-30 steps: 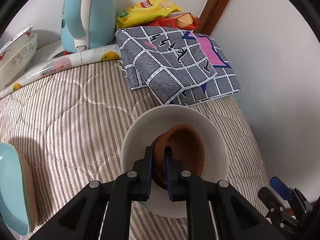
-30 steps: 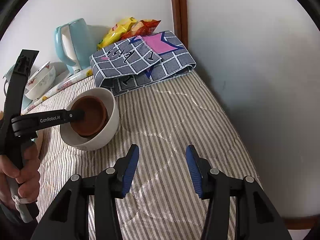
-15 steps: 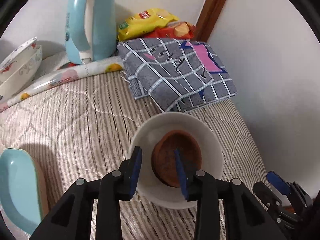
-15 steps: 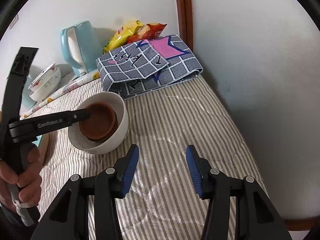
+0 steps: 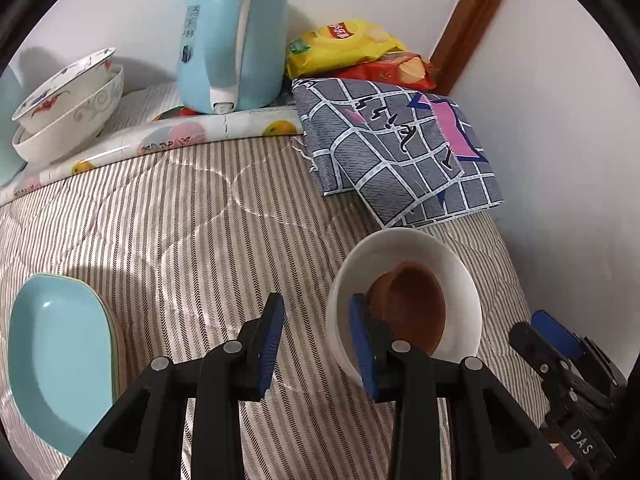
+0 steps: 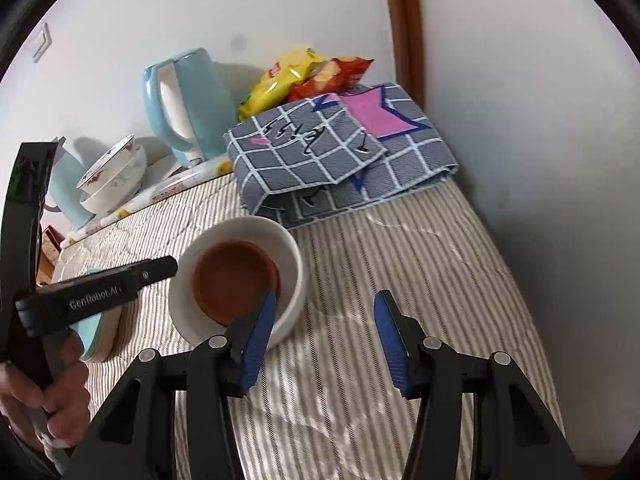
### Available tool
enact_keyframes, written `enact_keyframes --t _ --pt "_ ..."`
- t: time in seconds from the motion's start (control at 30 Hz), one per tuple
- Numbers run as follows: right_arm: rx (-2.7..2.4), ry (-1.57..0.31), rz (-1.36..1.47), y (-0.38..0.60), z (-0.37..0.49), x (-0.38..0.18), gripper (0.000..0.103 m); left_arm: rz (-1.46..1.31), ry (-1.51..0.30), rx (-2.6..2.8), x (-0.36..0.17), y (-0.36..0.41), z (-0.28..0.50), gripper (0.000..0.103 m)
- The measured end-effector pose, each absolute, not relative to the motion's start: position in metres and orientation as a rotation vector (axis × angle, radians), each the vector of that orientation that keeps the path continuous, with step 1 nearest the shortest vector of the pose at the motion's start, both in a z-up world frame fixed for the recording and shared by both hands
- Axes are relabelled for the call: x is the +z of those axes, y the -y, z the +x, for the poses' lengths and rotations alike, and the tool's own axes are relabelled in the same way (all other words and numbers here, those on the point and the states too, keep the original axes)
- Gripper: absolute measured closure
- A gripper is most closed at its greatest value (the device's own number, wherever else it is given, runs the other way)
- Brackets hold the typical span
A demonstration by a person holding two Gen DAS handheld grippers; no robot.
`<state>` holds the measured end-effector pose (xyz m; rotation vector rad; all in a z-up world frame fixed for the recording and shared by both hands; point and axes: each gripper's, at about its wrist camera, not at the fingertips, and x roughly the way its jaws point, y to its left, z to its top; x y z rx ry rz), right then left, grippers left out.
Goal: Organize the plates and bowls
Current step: 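Open the left gripper and release the brown bowl, then close both grippers on the rim of the white bowl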
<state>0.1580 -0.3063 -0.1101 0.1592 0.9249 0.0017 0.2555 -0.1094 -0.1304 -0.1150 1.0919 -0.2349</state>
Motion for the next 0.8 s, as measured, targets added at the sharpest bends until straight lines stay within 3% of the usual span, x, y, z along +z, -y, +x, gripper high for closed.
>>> enact_keyframes --t 0.13,0.8 --pt "0.017 -0.945 0.138 0.299 0.173 -0.115 0.052 -0.119 -1.103 -0.242 -0.135 0.111 0.257 0.063" --pt "-0.038 -1.105 0.074 0.293 0.215 -0.164 0.056 -0.056 -1.161 -0.210 -0.167 0.121 0.275 0.063"
